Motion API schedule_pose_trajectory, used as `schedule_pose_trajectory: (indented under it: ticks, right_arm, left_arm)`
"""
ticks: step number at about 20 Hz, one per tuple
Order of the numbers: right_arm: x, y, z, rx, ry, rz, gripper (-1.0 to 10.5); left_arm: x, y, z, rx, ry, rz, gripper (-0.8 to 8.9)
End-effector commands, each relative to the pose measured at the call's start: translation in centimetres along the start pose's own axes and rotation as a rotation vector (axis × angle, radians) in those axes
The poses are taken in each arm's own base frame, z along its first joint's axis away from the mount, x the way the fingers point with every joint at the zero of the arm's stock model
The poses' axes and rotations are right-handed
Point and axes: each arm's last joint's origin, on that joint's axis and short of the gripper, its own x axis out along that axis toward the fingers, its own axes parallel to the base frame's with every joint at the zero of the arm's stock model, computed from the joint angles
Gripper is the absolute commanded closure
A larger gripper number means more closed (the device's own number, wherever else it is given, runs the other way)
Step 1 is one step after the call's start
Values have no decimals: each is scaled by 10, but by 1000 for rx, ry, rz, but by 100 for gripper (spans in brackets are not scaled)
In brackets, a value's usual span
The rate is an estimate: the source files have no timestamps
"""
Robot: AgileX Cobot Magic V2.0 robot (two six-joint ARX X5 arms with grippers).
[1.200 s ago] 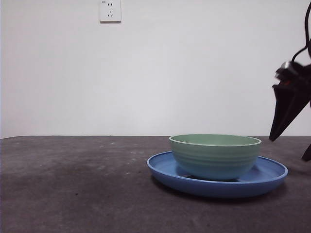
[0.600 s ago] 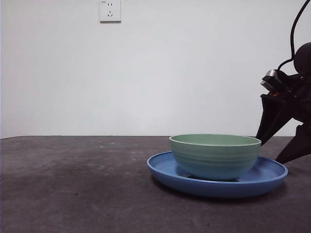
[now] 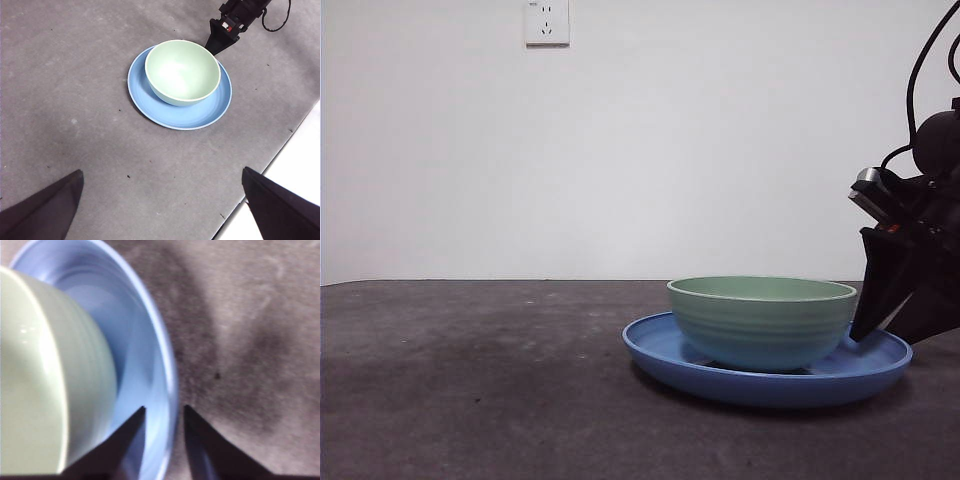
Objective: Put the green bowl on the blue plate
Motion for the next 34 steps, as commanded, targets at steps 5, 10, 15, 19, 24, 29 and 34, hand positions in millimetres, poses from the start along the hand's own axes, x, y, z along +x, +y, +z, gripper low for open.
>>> schedule_pose_trajectory:
  ticks: [5,10,15,19,24,29,34]
  right_arm:
    - [2,0,1,24,20,-26,936]
    - [1,0,3,67,12,-16,936]
    - [-7,13,16,76,7,-12,936]
    - [-1,41,26,41,11,8,936]
    - [24,78,24,-21,23,9,936]
    - [47,93,21,-25,41,15,936]
    - [63,92,20,-26,61,-17,936]
  left_arm:
    - [-2,-1,4,5,-17,-7,310]
    - [-2,-1,4,5,-17,-7,310]
    - [-2,-1,4,4,-17,-7,310]
    - [-2,-1,4,4,-17,-7,310]
    - [-2,-1,4,4,-17,-7,310]
    - [-2,-1,4,1,-17,-7,310]
    - [-2,-1,4,0,-17,-7,310]
